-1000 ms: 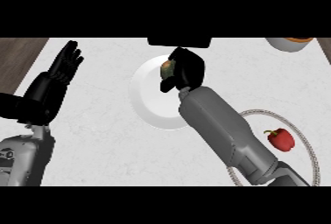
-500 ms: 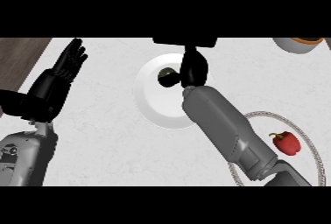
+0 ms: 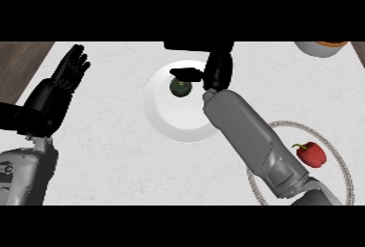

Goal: Pick the squash from the placemat and place it in the plate

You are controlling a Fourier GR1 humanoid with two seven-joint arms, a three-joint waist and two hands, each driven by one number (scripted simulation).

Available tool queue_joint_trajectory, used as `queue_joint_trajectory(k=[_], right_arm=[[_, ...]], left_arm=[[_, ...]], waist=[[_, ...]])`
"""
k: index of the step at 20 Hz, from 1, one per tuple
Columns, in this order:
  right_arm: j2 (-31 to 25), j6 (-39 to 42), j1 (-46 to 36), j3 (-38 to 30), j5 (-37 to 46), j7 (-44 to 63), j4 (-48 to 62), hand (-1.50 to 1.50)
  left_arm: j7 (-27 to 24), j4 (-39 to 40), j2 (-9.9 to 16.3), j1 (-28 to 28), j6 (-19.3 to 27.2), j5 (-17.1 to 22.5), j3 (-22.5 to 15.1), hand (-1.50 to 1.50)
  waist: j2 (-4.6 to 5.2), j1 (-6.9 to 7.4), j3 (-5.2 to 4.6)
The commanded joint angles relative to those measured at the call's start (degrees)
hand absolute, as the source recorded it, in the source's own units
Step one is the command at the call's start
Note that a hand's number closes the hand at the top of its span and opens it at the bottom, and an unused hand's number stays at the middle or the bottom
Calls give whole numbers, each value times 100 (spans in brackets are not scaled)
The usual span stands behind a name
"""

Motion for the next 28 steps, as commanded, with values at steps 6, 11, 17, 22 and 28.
queue_joint_trajectory(k=[6, 11, 17, 22, 28], right_arm=[[7, -280, 769, -611, -853, -1330, -507, -150], [-308, 269, 2281, -640, -895, -1974, -1867, -150], [-1105, 782, 3522, -337, -617, -1500, -3358, -150], [-1661, 1320, 4123, -741, -748, -1294, -4304, -150], [-1759, 1604, 4973, -934, -591, -1770, -4626, -150]], left_arm=[[201, -376, 70, 323, 53, 20, 227, 0], [351, -522, -42, 463, 169, -74, 198, 0], [-177, -42, -187, 501, 188, -271, 221, 0], [-146, -1, -125, 445, -11, -160, 341, 0], [177, -37, -77, 131, -8, -260, 380, 0]], waist=[[-106, -340, -5], [-139, -462, -6], [-142, -513, -10], [-131, -482, -10], [-124, -467, -9]])
